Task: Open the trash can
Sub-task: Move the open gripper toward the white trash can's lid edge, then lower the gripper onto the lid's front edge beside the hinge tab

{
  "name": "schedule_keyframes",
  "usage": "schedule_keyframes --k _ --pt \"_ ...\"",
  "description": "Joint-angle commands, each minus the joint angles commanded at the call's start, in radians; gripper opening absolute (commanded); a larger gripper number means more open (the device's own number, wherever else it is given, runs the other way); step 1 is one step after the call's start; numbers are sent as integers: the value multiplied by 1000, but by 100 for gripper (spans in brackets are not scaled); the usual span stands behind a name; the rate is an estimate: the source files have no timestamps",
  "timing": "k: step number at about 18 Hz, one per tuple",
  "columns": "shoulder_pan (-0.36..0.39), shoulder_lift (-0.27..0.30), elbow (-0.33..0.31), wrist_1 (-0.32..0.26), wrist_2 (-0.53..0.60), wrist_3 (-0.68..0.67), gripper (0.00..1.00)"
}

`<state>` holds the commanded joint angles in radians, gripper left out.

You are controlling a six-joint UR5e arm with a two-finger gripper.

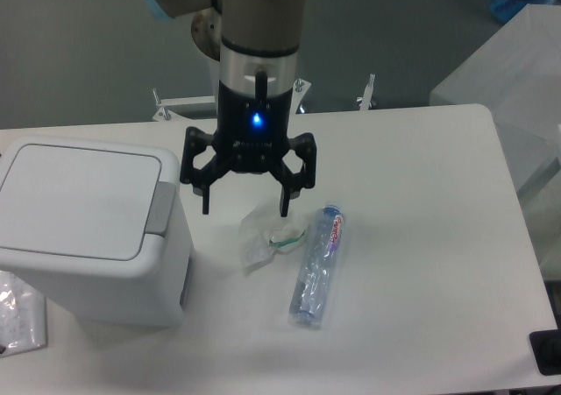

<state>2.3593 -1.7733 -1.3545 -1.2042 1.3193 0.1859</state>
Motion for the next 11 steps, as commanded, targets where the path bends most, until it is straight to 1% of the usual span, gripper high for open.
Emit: schedule_keyframes --k 3,11 --pt "-2 -2 -8 -3 0 -25 100" --pt "-58 2 -41 -3 5 -26 100"
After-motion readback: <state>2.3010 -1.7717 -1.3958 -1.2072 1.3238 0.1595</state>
